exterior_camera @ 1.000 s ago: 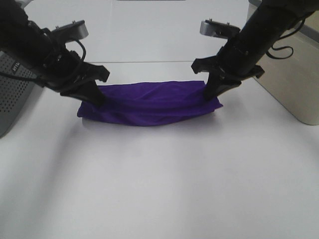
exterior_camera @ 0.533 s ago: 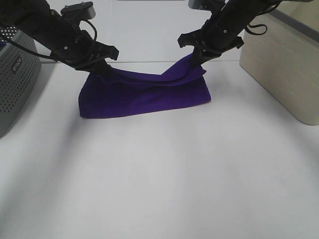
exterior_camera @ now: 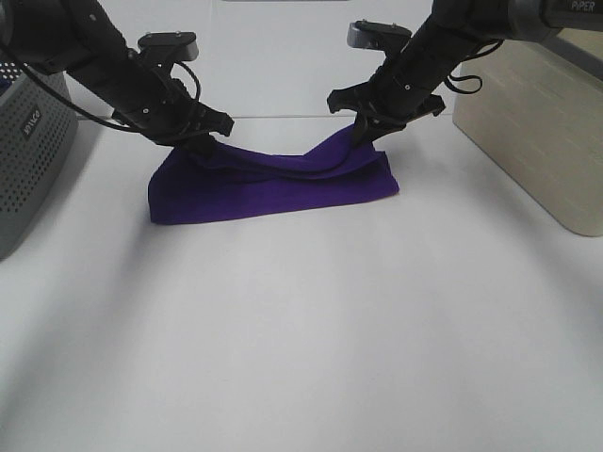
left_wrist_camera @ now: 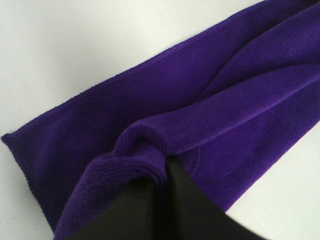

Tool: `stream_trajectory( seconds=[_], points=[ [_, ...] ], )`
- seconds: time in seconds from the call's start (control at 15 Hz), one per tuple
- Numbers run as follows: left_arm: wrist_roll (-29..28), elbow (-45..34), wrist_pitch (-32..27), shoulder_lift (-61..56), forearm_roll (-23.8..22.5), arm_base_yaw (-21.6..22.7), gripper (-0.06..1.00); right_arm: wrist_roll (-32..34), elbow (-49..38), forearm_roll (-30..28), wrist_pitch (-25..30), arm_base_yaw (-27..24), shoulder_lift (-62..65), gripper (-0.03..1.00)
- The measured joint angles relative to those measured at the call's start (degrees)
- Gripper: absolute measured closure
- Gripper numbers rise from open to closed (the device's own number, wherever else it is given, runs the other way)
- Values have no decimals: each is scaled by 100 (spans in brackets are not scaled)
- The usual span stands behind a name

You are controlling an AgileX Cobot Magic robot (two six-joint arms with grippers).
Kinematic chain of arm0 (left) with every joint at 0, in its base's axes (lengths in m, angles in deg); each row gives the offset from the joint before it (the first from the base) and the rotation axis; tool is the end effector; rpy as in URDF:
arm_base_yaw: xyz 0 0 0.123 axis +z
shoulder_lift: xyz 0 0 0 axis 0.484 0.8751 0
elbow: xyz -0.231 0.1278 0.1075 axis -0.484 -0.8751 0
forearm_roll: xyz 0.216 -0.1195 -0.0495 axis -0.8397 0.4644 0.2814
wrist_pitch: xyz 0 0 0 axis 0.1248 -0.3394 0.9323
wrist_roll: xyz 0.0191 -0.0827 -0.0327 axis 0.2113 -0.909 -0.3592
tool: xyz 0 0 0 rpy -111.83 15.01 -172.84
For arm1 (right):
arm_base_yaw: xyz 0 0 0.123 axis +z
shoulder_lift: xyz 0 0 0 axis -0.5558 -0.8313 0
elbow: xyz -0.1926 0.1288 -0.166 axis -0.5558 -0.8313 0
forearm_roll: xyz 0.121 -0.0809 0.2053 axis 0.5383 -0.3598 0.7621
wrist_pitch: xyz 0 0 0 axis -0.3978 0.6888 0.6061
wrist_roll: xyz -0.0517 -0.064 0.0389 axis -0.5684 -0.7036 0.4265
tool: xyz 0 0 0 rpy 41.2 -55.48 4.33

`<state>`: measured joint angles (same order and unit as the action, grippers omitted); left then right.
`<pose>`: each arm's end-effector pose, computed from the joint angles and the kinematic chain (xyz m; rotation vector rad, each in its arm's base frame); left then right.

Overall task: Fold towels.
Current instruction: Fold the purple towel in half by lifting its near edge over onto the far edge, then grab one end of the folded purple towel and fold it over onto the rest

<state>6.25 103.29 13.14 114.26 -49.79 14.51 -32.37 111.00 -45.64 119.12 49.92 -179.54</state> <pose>0.4667 -0.1426 0.1499 0.4599 2.5261 -0.3917 0.4889 0.1687 0.1540 -0.4097 2.6221 0.4914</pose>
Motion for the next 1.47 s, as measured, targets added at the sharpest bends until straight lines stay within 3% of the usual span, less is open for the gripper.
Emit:
stream_trajectory(
  seconds=[0.13,0.27,0.33,0.47,0.6,0.73,0.87,1.0,1.2,1.33,1.47],
  points=[
    [0,23,-138,0,-189,34,77,6,0,0,6,0,0,59],
    [-103,29,-533,0,-229,160,43,23,0,-46,132,0,0,36],
    [-189,34,-716,0,-275,212,27,23,29,-138,292,0,0,27],
    [-481,52,-1037,-143,-384,292,13,115,229,-361,745,0,23,22],
    [-974,504,-2057,-292,-665,418,11,676,636,-1112,1507,0,327,20],
    [-1049,625,-2424,-241,-779,533,11,837,779,-1392,2240,0,567,20],
    [-1049,642,-2532,-97,-682,699,11,848,779,-1404,2418,0,642,20],
    [-1003,642,-2573,166,-321,1054,11,877,779,-1404,2447,0,705,20],
    [-424,642,-2584,476,653,1524,11,957,779,-1409,2481,0,722,20],
    [-11,642,-2590,693,1140,1662,11,963,779,-1409,2481,0,722,20],
    [195,653,-2601,865,1341,1673,11,963,779,-1409,2481,0,722,20]
  ],
)
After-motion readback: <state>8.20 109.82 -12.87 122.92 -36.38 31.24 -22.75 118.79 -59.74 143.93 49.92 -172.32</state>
